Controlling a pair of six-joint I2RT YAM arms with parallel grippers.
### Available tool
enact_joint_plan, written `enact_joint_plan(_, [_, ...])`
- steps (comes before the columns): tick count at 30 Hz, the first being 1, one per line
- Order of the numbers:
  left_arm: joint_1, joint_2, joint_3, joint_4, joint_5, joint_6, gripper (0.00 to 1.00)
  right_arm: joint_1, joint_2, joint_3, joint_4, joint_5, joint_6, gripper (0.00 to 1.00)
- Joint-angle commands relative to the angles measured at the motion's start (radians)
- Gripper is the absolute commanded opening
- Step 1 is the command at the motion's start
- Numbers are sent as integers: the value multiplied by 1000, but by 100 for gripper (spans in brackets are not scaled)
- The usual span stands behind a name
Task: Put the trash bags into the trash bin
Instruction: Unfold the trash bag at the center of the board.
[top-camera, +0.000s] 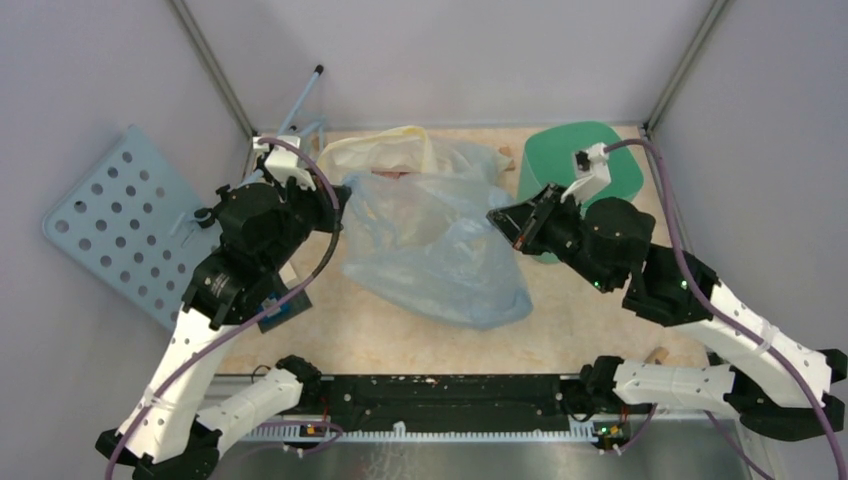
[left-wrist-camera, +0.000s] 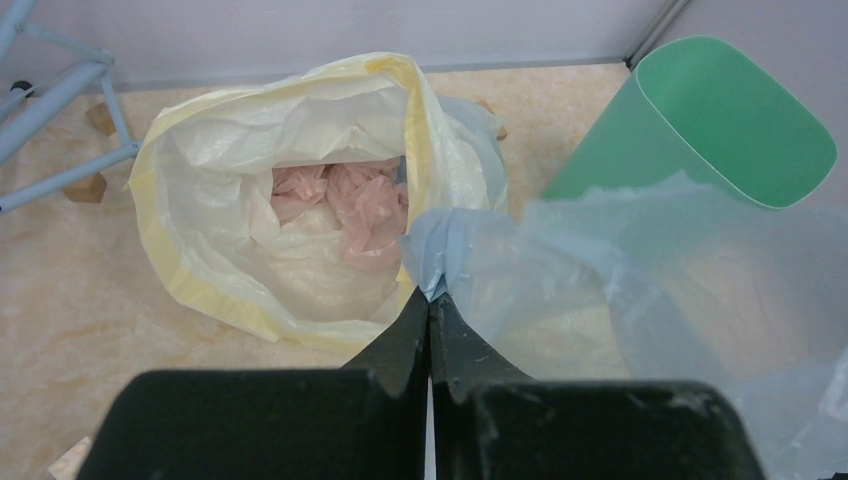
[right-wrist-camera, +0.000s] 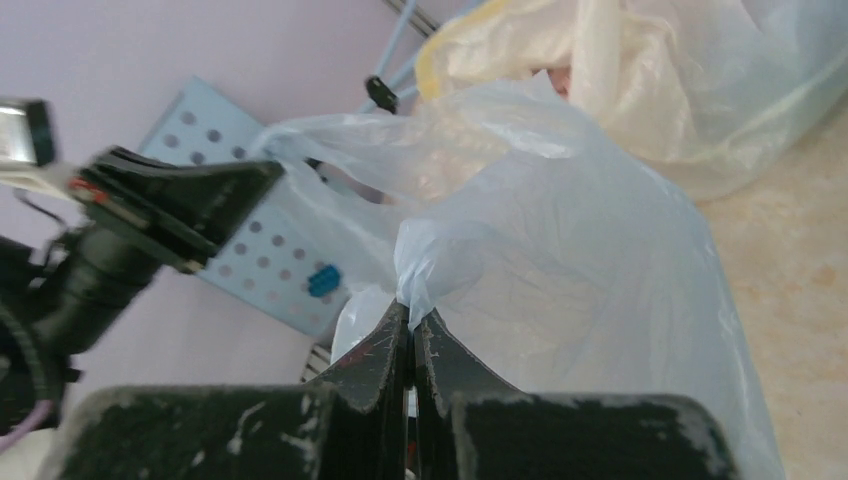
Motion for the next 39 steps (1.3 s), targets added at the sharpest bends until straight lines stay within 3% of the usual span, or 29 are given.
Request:
enact_joint_plan(1, [3,16,-21,51,-61,-10,3,-4,-5,106,64,-6,-24,0])
enact_joint_plan(4, [4,47,-48,55,-96,-12,7,-4,26,76,81,-4,7,0])
enact_joint_plan(5, [3,59,-50,52,-105,-14,20,-3,40,76,82,-8,15,0])
enact_joint_plan(8, [3,78,-31,25,-136,-23,79,-3,78,79,92,-25,15,0])
enact_joint_plan(9, [4,71,-24,19,-144,-24,90,-4,87,79,95,-23,16,0])
enact_joint_plan(11, [3,38,-24,29,-141,-15,96,-4,99,73,107,-11,13,0])
enact_joint_plan(14, [3,-60,-56,99,-6,30,97,-3,110,53,132,10,10,0])
enact_joint_plan(20, [3,-163,-182,386,658,12,97,-4,143,32,170,-1,13,0])
enact_joint_plan(23, [2,-113,-206,454,834,-51,96,-3,163,36,184,-28,17,0])
enact_joint_plan(39, [-15,39,-166,453,817,79,85,-4,231,58,221,-128,36,0])
